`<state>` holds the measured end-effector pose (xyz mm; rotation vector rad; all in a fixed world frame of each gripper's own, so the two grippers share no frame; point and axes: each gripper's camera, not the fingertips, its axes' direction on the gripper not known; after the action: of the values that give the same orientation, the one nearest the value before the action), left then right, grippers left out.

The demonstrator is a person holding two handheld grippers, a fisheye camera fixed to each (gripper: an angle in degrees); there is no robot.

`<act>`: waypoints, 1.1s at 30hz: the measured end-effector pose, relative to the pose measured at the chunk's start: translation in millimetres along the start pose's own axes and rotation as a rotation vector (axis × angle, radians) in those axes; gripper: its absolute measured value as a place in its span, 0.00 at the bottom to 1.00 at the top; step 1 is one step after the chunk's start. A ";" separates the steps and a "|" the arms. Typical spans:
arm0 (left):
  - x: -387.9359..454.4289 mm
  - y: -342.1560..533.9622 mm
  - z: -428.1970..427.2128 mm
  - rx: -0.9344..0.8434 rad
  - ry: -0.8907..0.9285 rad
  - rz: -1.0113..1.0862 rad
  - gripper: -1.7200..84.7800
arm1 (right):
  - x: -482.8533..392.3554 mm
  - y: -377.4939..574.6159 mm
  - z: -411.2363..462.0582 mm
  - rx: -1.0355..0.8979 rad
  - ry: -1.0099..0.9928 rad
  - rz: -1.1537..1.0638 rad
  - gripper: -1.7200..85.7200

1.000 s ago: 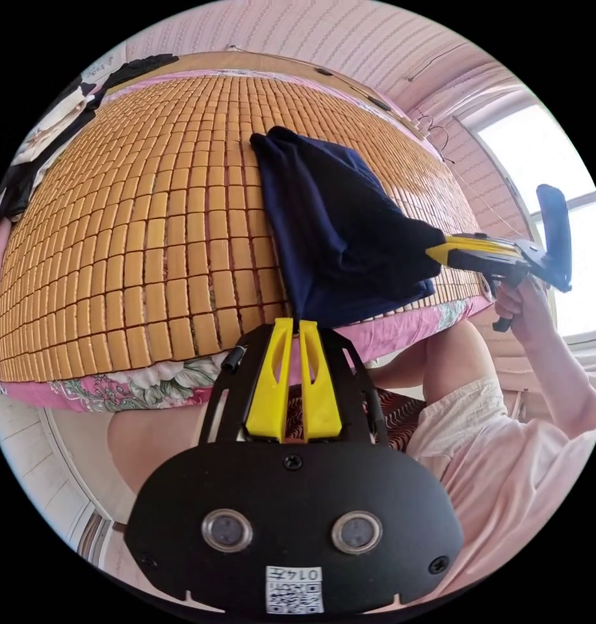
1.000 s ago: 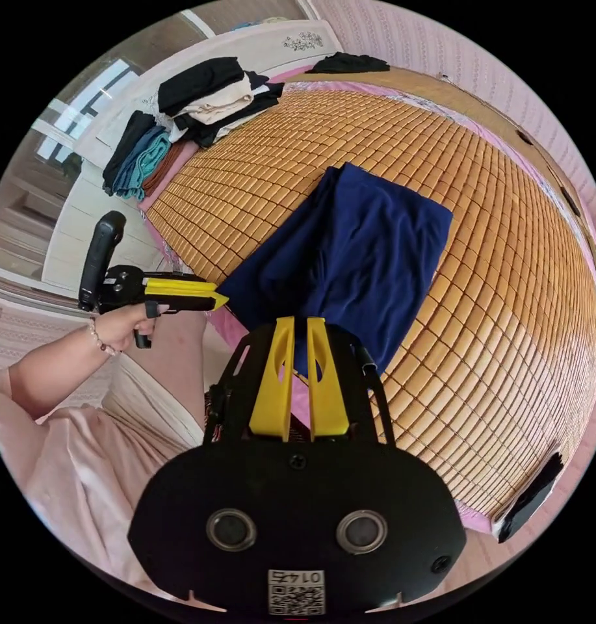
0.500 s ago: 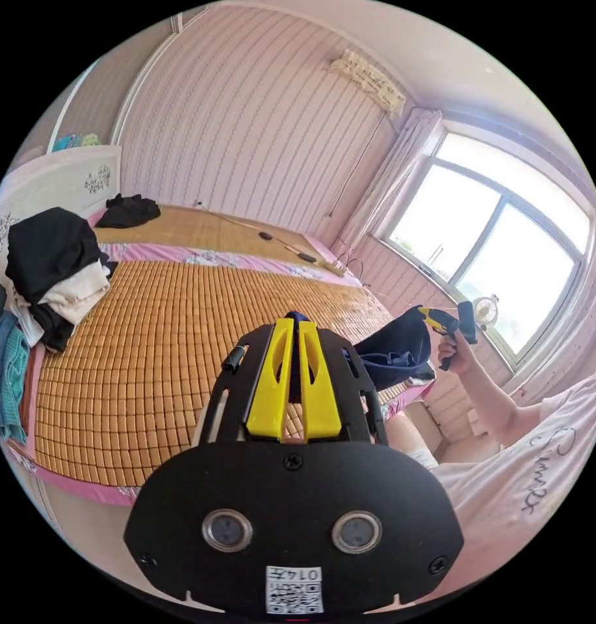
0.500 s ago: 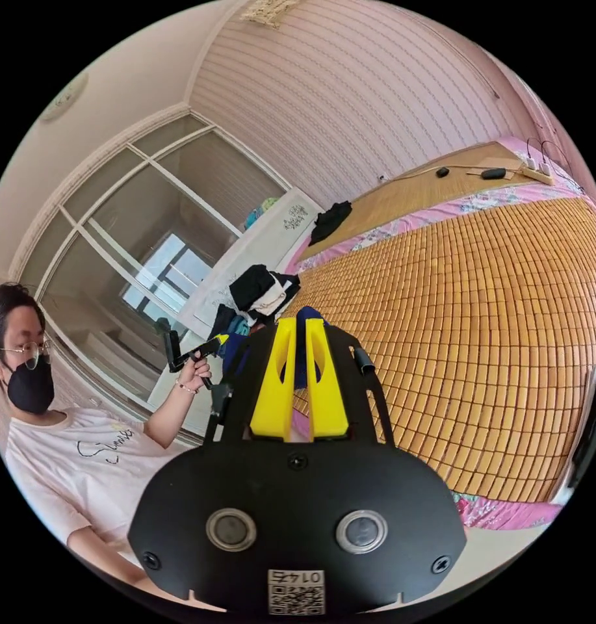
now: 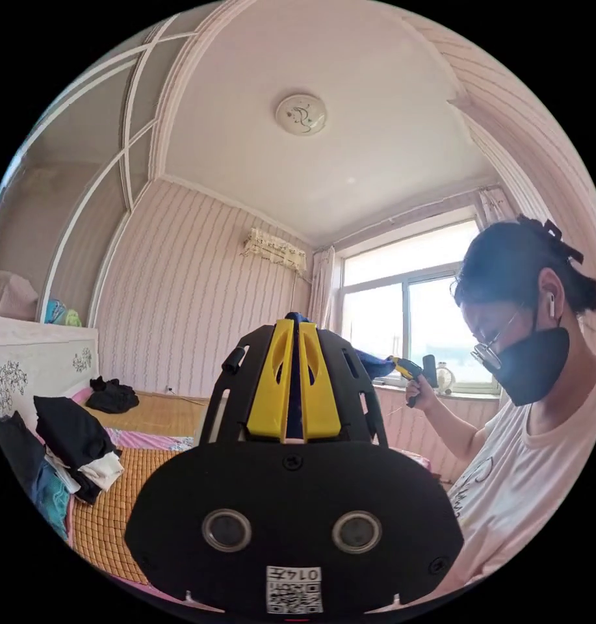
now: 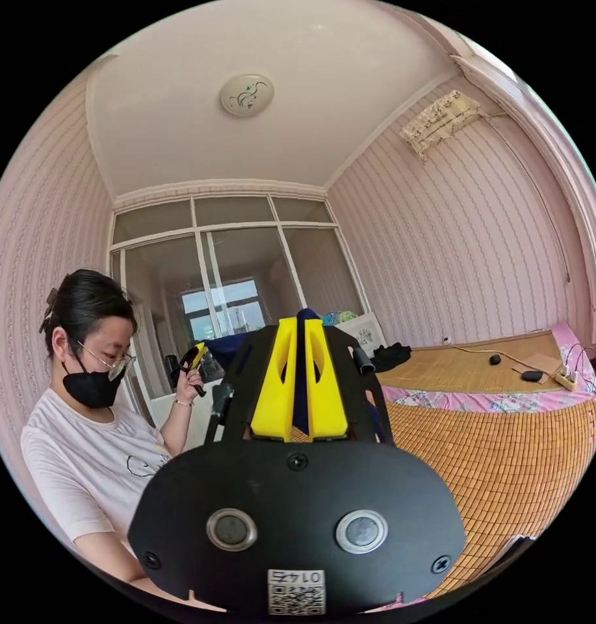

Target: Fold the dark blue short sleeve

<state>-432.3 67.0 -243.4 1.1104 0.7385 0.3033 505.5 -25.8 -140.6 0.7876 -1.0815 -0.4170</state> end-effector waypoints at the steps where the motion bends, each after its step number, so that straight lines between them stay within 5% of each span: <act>1: 10.5 -6.1 -6.1 0.011 -0.032 0.030 0.01 | -14.3 -7.9 -5.3 0.005 0.000 -0.031 0.03; 10: 10.0 -92.9 -5.7 0.134 -0.067 0.191 0.01 | -70.3 -99.7 -39.4 0.112 -0.067 -0.220 0.03; 14: -48.4 -81.0 78.9 -0.076 -0.139 0.082 0.01 | -32.1 -114.2 4.8 -0.049 0.048 -0.159 0.03; 21: -166.7 43.5 255.0 -0.559 -0.298 -0.206 0.01 | 179.2 -13.1 160.8 -0.586 0.386 0.270 0.03; 26: -199.1 32.5 301.3 -0.367 -0.278 -0.363 0.01 | 237.6 -36.2 183.1 -0.338 0.368 0.476 0.03; 28: -201.2 16.5 307.9 -0.306 -0.267 -0.367 0.01 | 226.9 -80.6 188.8 -0.180 0.321 0.418 0.03; 33: -201.1 33.8 326.2 -0.322 -0.260 -0.278 0.01 | 195.1 -105.8 226.2 -0.218 0.366 0.202 0.03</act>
<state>-354.8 -260.6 -57.2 0.7142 0.5787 0.0366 393.3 -305.8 -43.3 0.5285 -0.7486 -0.2039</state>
